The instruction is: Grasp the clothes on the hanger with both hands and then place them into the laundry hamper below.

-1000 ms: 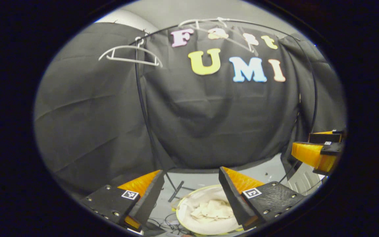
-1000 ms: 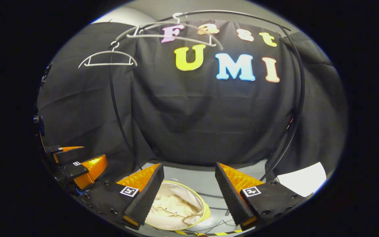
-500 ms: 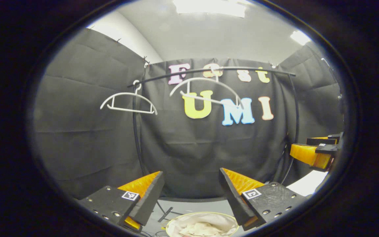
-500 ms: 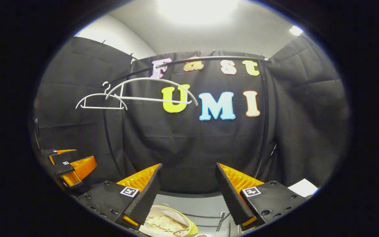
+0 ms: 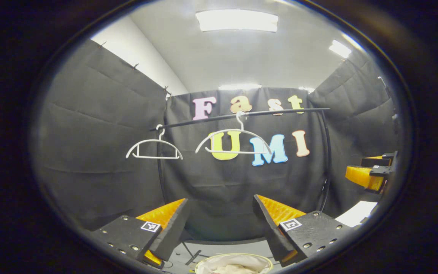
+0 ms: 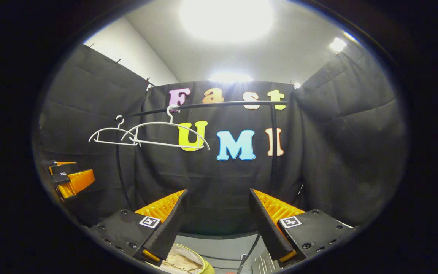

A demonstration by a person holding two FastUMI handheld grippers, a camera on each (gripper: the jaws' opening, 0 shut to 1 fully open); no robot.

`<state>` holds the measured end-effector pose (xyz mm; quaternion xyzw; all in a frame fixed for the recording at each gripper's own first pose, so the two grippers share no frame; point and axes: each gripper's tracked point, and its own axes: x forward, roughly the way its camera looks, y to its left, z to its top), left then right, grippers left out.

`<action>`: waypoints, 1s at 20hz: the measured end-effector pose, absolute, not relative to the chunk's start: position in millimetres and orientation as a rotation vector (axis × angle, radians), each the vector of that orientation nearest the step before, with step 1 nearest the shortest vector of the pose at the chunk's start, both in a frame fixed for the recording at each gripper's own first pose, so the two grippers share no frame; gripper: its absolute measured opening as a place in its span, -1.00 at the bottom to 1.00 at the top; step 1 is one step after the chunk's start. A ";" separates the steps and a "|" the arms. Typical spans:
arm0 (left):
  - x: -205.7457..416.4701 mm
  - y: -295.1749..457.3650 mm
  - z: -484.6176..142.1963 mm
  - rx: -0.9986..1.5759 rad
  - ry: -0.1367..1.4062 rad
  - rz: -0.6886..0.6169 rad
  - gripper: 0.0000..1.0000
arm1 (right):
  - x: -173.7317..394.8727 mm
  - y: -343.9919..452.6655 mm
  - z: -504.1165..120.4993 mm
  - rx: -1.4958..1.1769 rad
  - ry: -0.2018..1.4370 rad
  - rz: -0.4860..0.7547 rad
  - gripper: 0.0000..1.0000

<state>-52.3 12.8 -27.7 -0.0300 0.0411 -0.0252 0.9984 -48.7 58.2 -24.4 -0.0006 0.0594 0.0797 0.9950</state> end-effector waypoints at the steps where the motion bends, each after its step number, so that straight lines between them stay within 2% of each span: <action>1: -57.5 14.0 -23.8 -0.062 0.070 -0.049 1.00 | -50.4 52.7 -20.9 -0.001 0.110 0.152 0.93; 8: -74.6 13.5 2.7 -0.056 0.003 -0.050 1.00 | -66.1 33.8 -8.8 -0.015 0.070 0.137 0.96; 9: -76.8 14.2 3.3 -0.062 -0.002 -0.050 0.99 | -67.5 33.9 -7.0 -0.020 0.065 0.140 0.92; 20: -89.5 13.3 9.5 -0.076 -0.024 -0.053 1.00 | -76.1 34.4 6.7 -0.015 0.019 0.146 0.96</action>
